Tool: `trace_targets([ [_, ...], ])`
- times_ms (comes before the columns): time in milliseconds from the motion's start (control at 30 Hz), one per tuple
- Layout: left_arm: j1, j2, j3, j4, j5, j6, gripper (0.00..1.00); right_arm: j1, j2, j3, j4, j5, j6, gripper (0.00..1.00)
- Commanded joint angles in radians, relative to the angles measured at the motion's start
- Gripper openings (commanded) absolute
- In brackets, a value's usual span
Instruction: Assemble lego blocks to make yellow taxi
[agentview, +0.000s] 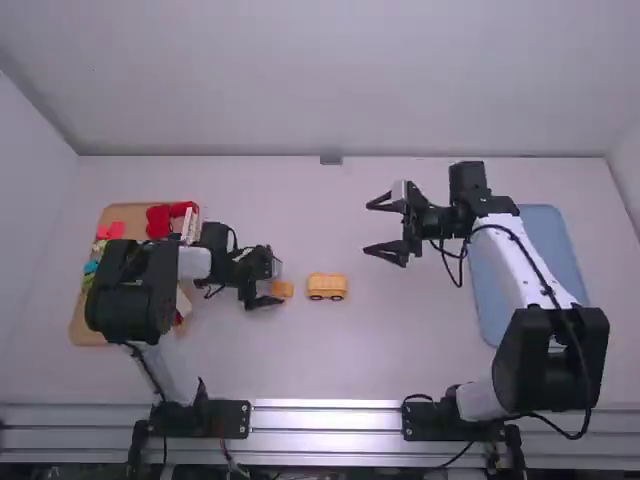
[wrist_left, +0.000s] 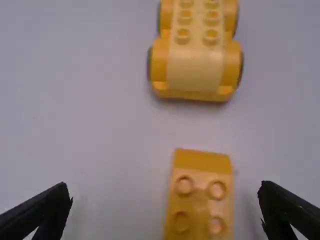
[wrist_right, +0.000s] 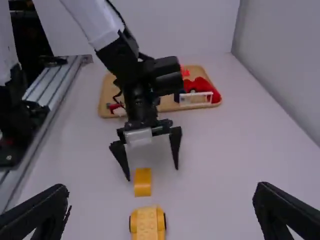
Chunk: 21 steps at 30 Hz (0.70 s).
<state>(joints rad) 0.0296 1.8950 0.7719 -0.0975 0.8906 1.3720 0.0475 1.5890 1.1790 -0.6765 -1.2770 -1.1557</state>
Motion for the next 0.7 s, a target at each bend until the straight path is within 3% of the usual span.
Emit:
trace_targets([
  [0, 0.006, 0.043, -0.027, 0.024, 0.123, -0.021, 0.99, -0.010, -0.022, -0.043, 0.014, -0.018, -0.016, 0.98],
  [267, 0.018, 0.128, 0.017, 0.020, 0.120, -0.010, 0.98, -0.008, -0.022, -0.160, 0.071, -0.002, -0.023, 0.99],
  [433, 0.039, 0.134, 0.021, -0.036, 0.085, 0.101, 0.87, -0.008, -0.022, -0.231, 0.144, -0.008, -0.009, 0.99],
  [567, 0.086, 0.134, 0.019, -0.100, 0.105, 0.176, 0.84, -0.008, -0.022, -0.266, 0.253, -0.006, 0.086, 0.98],
  [667, 0.093, 0.134, 0.019, -0.104, 0.099, 0.182, 0.70, -0.006, -0.022, -0.278, 0.309, -0.002, 0.116, 0.99],
])
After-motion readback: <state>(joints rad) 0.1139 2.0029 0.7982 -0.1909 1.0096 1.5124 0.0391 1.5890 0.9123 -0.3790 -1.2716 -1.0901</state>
